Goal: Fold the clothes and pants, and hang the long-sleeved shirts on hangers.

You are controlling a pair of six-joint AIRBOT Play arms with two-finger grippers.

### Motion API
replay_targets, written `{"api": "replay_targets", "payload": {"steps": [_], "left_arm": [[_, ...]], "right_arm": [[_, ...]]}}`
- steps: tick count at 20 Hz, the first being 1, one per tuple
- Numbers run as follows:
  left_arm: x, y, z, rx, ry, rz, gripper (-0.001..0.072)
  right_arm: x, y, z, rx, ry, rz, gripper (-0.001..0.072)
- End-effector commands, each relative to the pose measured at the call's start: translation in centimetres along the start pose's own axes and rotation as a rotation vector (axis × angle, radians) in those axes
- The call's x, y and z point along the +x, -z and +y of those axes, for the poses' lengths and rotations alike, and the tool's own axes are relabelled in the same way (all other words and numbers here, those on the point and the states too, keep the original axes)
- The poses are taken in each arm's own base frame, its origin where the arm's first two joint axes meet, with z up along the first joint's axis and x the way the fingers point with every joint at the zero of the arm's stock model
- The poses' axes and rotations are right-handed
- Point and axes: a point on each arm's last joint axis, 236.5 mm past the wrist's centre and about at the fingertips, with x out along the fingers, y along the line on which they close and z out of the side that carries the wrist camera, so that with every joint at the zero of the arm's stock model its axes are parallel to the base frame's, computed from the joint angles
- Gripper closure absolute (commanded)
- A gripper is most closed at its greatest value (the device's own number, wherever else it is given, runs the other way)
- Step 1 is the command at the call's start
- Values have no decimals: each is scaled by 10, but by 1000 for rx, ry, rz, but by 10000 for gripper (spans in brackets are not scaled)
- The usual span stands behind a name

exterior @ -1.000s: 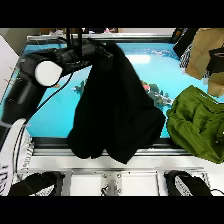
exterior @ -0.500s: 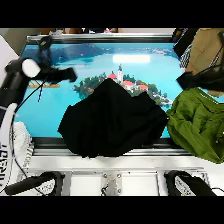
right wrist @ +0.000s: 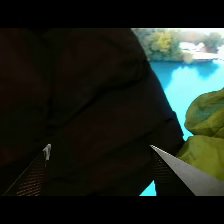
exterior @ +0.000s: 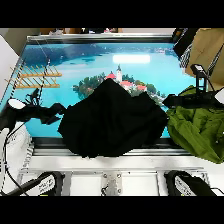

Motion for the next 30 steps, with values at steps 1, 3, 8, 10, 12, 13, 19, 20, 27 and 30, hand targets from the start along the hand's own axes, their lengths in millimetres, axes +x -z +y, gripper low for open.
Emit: {"api": "replay_targets", "payload": {"steps": [1, 3, 8, 10, 12, 13, 19, 20, 27, 30], "left_arm": [[28, 23, -27, 19, 152, 97, -13], [42, 28, -31, 99, 98, 137, -13], [53, 13, -7, 147, -139, 169, 453], [51, 4, -16, 180, -139, 150, 696], [40, -13, -30, 207, -125, 100, 696], [31, -22, -37, 217, -116, 67, 696], [1, -49, -66, 270, -87, -39, 696], [1, -49, -66, 270, -87, -42, 696], [1, -50, -66, 270, -87, -43, 696], [1, -51, -66, 270, -87, -50, 696]], "right_arm": [[5, 6, 5, 24, -30, 15, 29], [5, 9, 6, 24, -34, 30, 28], [1, 27, -37, 159, 2, 79, 28], [8, 43, -62, 257, 16, 103, 28], [23, 58, -86, 360, 25, 111, 28], [32, 61, -98, 407, 32, 105, 28], [108, 64, -88, 528, -128, 169, 28], [120, 67, -77, 524, -163, 198, 28], [159, 73, -32, 425, -201, 252, 82], [161, 71, -33, 403, -193, 238, 452]]}}
